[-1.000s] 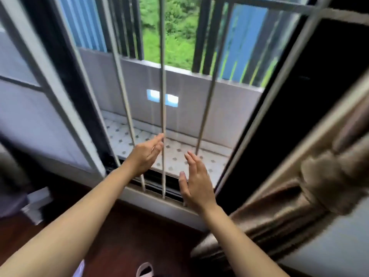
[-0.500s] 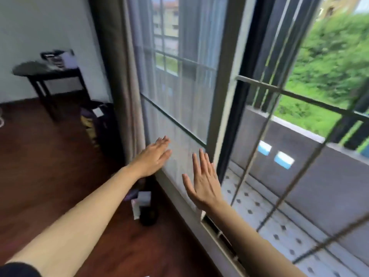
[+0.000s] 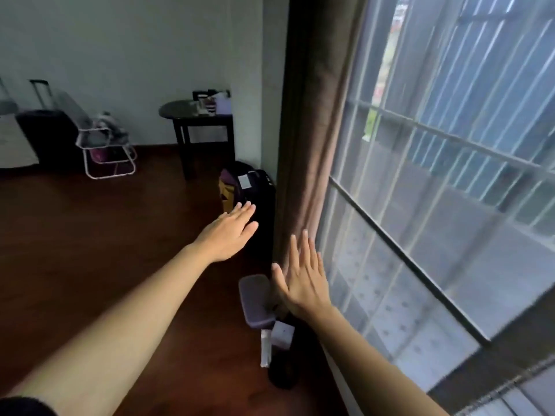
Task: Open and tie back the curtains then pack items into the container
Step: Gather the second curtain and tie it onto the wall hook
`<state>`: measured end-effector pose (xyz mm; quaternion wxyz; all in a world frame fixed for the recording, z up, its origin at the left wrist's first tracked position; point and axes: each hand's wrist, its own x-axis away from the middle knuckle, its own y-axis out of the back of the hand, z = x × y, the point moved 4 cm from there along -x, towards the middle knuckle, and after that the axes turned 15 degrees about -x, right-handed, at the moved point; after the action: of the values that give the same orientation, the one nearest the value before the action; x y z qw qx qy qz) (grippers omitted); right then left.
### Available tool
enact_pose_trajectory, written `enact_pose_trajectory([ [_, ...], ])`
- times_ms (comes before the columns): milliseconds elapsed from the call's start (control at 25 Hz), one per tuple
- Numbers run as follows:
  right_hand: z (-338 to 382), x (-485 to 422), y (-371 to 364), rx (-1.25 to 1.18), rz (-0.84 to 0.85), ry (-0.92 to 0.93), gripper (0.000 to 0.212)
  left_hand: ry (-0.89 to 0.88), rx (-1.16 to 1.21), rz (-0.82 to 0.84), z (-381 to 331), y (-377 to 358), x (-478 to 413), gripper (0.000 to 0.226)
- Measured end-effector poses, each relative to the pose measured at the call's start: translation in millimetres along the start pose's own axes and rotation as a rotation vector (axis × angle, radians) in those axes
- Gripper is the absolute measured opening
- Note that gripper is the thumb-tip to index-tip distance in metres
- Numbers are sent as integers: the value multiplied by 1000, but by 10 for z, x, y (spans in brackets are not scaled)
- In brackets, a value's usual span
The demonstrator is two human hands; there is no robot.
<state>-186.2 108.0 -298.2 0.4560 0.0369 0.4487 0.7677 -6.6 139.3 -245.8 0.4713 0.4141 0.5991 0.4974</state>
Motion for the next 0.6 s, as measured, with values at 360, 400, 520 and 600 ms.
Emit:
enact_pose_trajectory([
  [360,55,-2334,-1439,10,7,-39,83,43,21,-4,1722,-97,-1756,56],
  [400,76,-2628,-1549,1,-14,-81,84,29,8,3,1896,-56,-2019,56],
  [520,137,-3429,-1745,6,-68,-120,82,-22,36,-57,2317,142,-2757,56],
  [600,97,-3818,-1843,43,-105,-162,78,-66,93,-86,2500,152,-3180,57],
])
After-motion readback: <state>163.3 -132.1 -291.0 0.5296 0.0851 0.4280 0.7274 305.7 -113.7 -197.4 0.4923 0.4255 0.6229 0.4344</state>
